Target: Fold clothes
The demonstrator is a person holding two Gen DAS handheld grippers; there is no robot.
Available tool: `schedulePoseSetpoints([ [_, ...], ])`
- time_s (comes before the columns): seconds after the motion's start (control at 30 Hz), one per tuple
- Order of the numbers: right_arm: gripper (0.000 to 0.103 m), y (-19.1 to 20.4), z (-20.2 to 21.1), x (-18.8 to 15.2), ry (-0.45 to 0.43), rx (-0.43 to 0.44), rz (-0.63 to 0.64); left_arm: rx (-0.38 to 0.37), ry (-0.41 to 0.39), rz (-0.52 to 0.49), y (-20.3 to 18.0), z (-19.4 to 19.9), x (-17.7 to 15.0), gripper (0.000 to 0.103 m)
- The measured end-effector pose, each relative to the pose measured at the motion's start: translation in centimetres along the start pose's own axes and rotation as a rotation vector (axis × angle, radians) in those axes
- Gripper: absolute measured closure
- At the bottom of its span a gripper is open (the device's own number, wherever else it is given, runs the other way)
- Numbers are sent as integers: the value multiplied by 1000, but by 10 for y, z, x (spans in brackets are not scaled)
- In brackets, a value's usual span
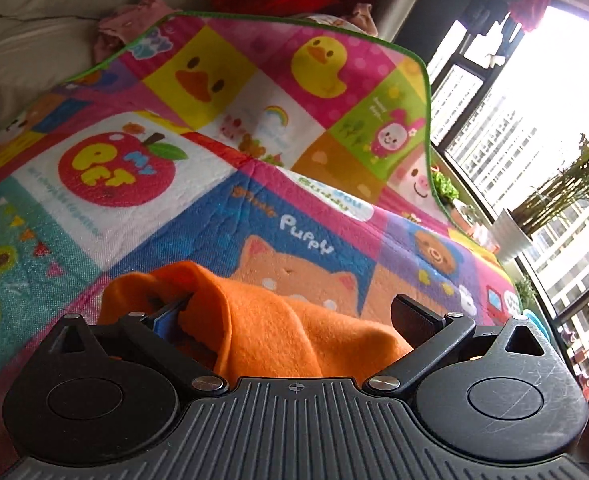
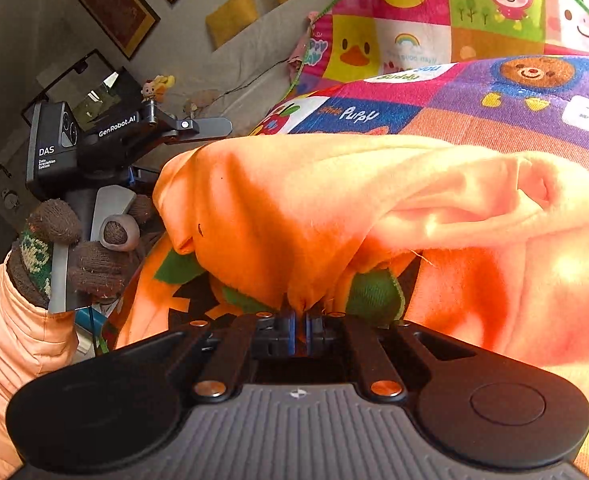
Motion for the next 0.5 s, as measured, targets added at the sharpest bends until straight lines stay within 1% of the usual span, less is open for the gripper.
schedulePoseSetpoints([
  [0.03,99,1,1,0,-2,-7,10,10,-4,-6,1,2,-3,3],
  [0.07,99,2,2,-1,-6,-15,18,16,-6,-8,1,4,-6,8],
  [0.1,99,2,3,-1,-10,-22,25,20,-7,-8,3,6,-8,19],
  [0.17,99,3,6,-1,-18,-36,33,26,-5,-6,6,9,-13,28],
  [0.23,99,3,11,-1,-35,-51,29,15,2,3,10,11,-19,36],
  [0.3,99,3,19,2,-62,-62,25,-5,10,6,10,15,-27,50],
  [0.37,99,3,31,7,-99,-63,19,-40,16,2,5,24,-36,62],
  [0.5,99,5,60,9,-155,-69,13,-93,17,-43,-15,47,-55,71],
])
Point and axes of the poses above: each gripper's, at about its wrist camera, not at the fingertips, and z roughly against the way its jaws point, y to its left, x to its top, the point moved 9 cm from there along -z, roughly the way its jaws point, and after that the axes turned 7 degrees about -x, right-handed, at the moved point
